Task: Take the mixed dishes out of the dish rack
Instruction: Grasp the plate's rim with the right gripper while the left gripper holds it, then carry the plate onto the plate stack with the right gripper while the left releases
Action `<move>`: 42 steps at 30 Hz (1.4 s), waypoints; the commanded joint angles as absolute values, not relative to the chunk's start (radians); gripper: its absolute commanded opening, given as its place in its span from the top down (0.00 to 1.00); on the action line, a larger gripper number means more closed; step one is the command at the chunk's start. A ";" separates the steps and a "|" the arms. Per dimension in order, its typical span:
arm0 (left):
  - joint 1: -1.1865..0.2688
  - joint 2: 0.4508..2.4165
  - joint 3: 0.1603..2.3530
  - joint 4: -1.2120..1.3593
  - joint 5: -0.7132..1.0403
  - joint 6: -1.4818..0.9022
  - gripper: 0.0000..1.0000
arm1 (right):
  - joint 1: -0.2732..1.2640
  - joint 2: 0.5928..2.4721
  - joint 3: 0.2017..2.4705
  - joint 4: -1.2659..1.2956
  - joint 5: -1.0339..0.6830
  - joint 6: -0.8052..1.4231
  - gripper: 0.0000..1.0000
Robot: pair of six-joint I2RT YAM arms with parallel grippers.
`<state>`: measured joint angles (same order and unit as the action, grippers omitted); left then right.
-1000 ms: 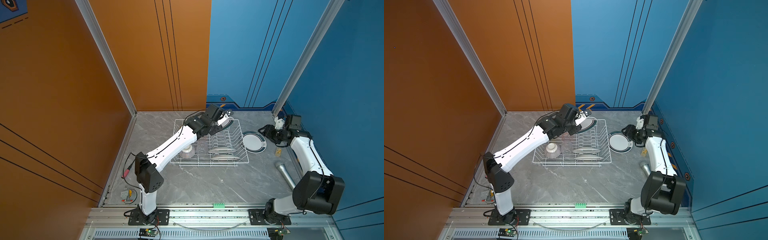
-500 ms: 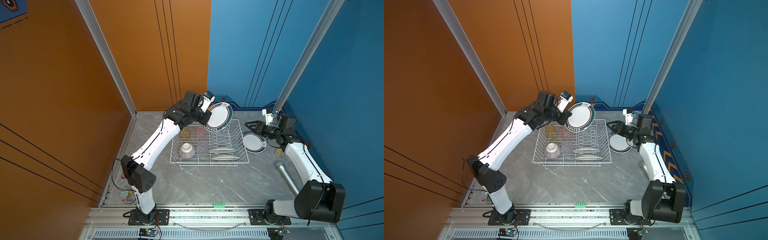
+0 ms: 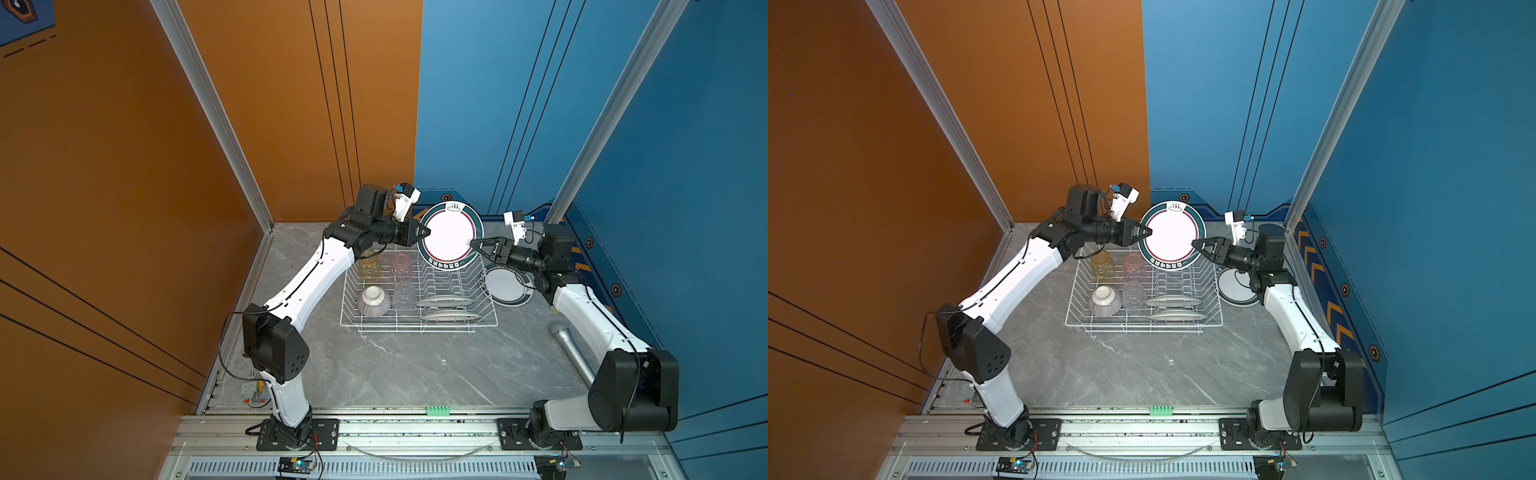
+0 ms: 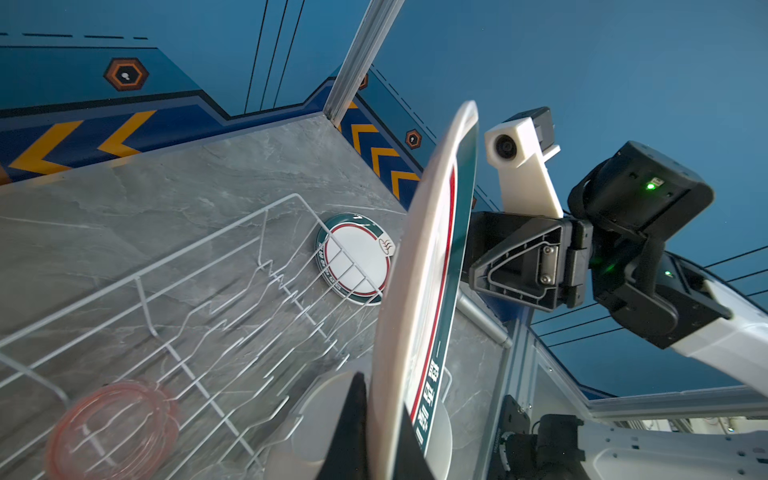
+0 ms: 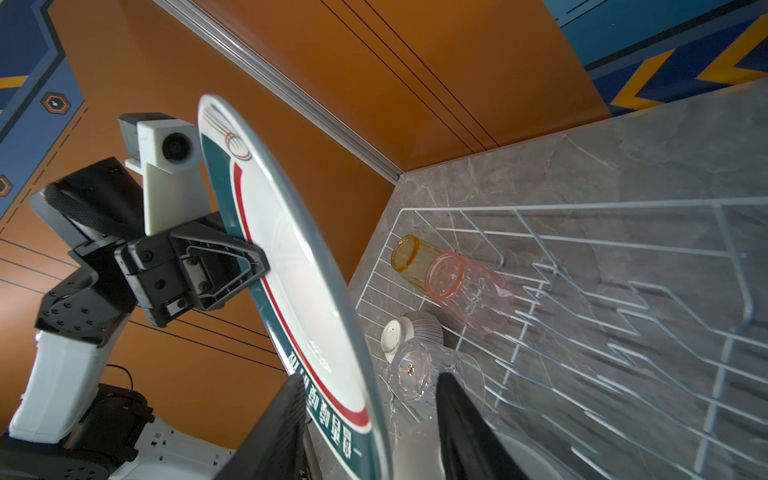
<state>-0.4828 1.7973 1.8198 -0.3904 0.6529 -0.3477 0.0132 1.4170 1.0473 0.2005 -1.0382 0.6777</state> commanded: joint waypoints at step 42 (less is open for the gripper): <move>-0.638 1.676 1.694 -0.525 0.217 0.042 0.71 | -0.341 1.451 1.048 -0.144 -0.725 0.667 1.00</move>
<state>-0.6132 1.7039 1.7153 -0.4656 0.3416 -0.0750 -0.2943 1.4502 1.0576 -0.0719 -0.8021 0.6952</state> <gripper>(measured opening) 0.285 0.063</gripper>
